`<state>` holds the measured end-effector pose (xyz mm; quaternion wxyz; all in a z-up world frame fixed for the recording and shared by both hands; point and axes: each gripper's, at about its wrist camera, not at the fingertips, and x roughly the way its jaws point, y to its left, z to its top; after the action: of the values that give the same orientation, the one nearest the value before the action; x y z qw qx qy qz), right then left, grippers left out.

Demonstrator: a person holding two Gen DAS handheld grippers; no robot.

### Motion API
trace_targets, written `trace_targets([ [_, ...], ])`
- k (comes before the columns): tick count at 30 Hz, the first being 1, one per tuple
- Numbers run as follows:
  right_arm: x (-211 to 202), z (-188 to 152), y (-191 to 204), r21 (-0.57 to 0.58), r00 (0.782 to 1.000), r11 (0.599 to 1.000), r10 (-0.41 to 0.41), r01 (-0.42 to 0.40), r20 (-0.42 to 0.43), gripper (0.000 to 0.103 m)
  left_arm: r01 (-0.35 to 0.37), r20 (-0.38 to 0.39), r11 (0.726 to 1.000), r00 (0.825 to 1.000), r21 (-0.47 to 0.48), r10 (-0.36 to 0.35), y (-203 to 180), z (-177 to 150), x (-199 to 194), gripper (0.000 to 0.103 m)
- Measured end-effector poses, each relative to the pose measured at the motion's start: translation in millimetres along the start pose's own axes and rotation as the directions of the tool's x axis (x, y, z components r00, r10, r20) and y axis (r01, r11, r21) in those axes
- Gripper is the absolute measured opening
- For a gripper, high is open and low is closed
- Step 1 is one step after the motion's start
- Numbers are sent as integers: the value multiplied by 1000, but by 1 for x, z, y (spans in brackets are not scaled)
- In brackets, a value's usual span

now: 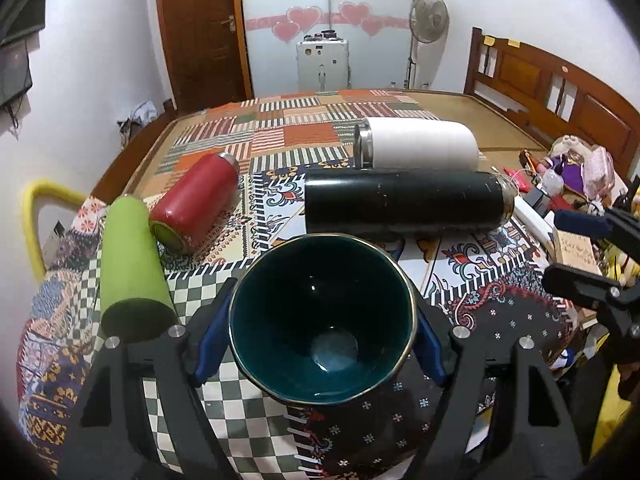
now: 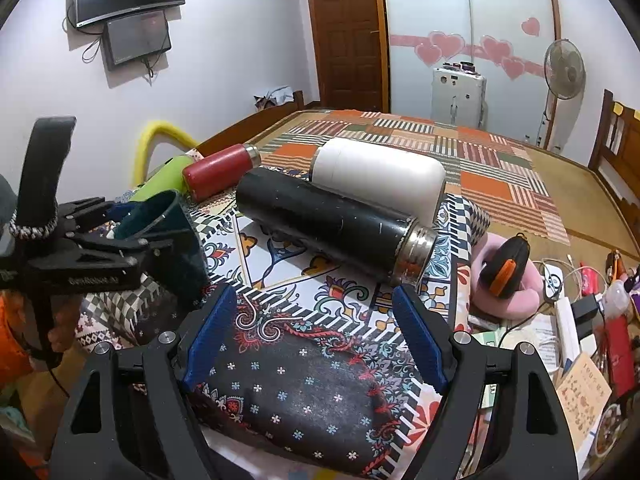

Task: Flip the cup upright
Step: 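Turn the teal cup rim-up with the left gripper and lower it onto the cloth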

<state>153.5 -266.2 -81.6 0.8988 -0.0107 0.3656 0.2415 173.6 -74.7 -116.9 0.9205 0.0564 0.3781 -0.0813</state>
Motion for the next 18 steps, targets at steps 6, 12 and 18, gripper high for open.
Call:
trace_targets([
  [6,1,1,3,3,1000,1000,5,-5,4,78,-17,8,1000,1000,15,17,-2,3,5,77],
  [12,-2,3,6,8,1000,1000,9,-9,13,78,31,3,999,1000,-27,-31,1,6,4,78],
  [18,-17,8,14,7,999,1000,4,-4,44,78,47,46,998,998,-36,-46,3,2,-21,78],
])
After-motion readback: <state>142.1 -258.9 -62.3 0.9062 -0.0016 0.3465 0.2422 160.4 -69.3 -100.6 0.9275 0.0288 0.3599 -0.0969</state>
